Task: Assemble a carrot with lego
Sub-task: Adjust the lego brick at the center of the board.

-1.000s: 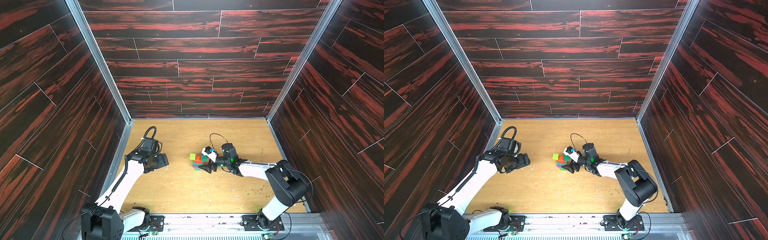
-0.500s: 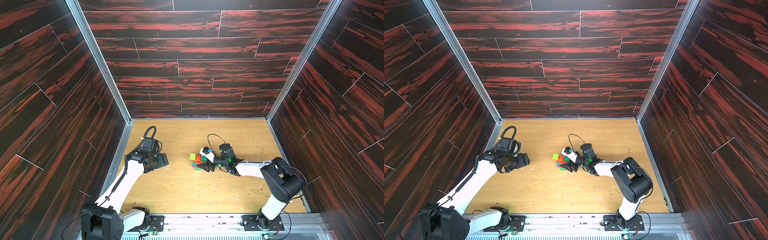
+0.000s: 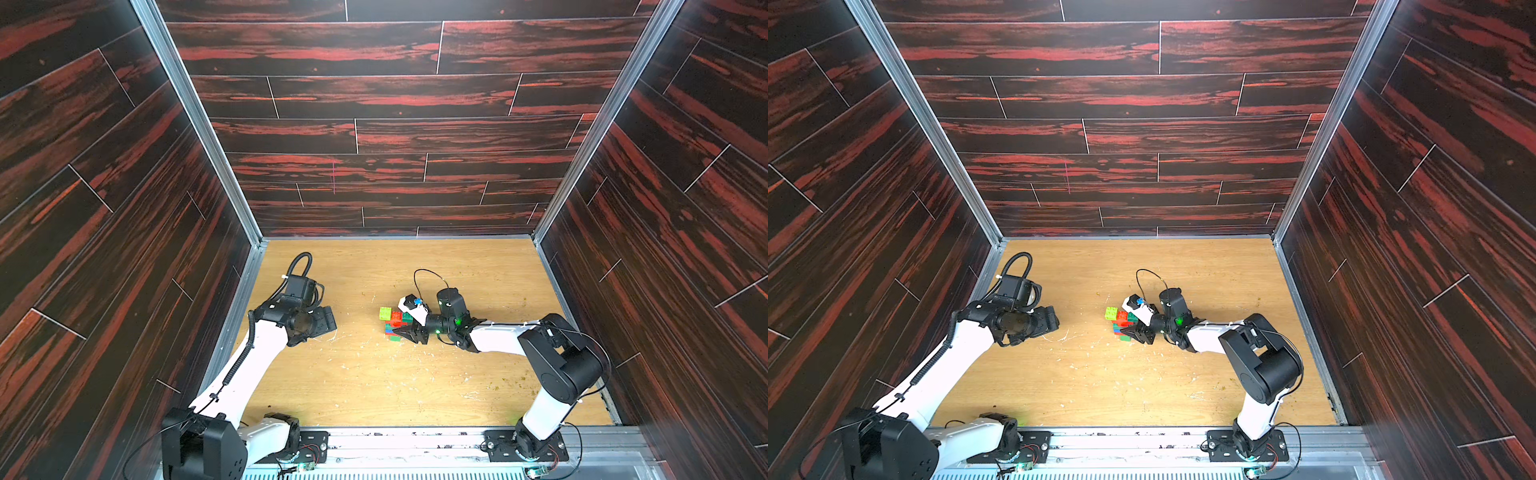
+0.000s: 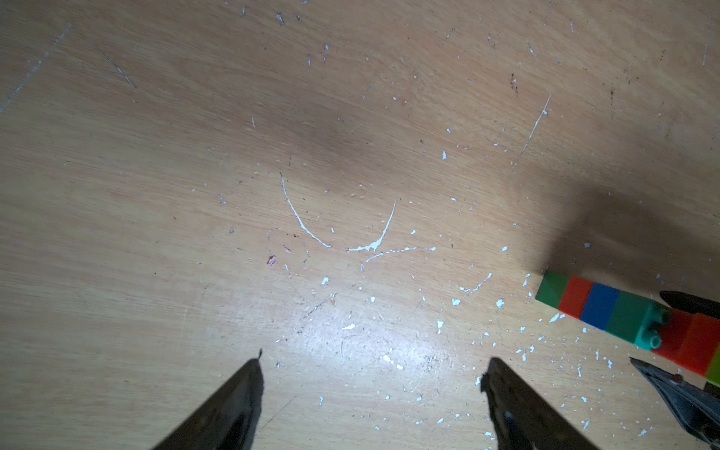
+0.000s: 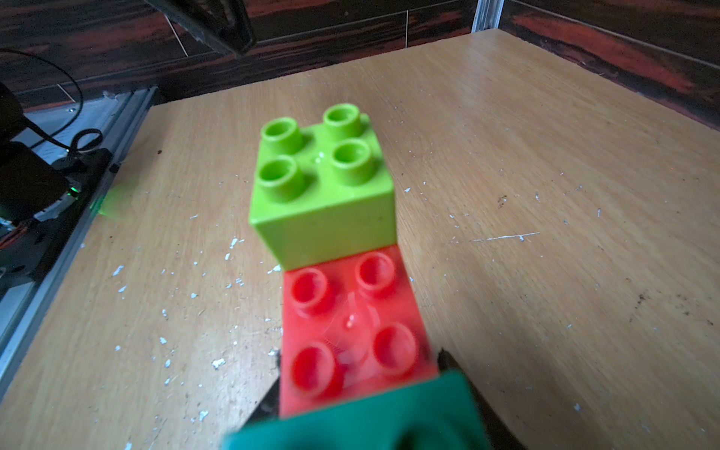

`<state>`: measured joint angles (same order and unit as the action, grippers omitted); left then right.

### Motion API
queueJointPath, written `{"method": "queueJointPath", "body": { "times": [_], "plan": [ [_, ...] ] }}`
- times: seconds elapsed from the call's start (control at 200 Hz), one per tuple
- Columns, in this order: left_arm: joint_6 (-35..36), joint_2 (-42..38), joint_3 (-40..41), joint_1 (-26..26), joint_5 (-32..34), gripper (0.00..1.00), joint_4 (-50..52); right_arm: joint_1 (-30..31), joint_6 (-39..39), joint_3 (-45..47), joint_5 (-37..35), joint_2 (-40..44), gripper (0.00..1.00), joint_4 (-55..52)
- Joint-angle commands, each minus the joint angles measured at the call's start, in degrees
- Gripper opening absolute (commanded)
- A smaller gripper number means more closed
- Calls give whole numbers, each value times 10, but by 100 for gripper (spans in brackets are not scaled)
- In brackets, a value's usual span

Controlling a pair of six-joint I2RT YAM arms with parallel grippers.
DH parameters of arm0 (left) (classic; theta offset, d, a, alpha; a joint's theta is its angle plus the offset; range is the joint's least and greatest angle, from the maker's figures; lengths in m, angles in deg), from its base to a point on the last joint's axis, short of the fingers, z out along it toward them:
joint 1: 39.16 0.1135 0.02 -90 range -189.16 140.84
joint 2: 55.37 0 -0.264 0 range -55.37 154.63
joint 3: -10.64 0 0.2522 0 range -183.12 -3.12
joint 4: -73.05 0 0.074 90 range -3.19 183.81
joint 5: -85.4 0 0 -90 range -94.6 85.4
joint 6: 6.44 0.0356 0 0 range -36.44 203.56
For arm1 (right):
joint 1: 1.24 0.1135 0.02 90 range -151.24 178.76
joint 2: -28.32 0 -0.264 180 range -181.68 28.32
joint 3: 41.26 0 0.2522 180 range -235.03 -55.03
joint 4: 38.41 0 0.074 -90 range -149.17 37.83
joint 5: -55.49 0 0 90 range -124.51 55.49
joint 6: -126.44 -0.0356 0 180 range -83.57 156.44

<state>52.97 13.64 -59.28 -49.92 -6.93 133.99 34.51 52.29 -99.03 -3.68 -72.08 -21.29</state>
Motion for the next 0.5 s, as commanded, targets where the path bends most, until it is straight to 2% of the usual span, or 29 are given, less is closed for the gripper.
{"method": "queueJointPath", "body": {
  "times": [0.0,0.496],
  "plan": [
    [1,-19,-7,3,10,90,17,5,2,-16,-3,-23,53,-4],
    [-4,-24,-4,3,11,90,15,7,18,-27,-17,-22,38,-24]
  ]
}}
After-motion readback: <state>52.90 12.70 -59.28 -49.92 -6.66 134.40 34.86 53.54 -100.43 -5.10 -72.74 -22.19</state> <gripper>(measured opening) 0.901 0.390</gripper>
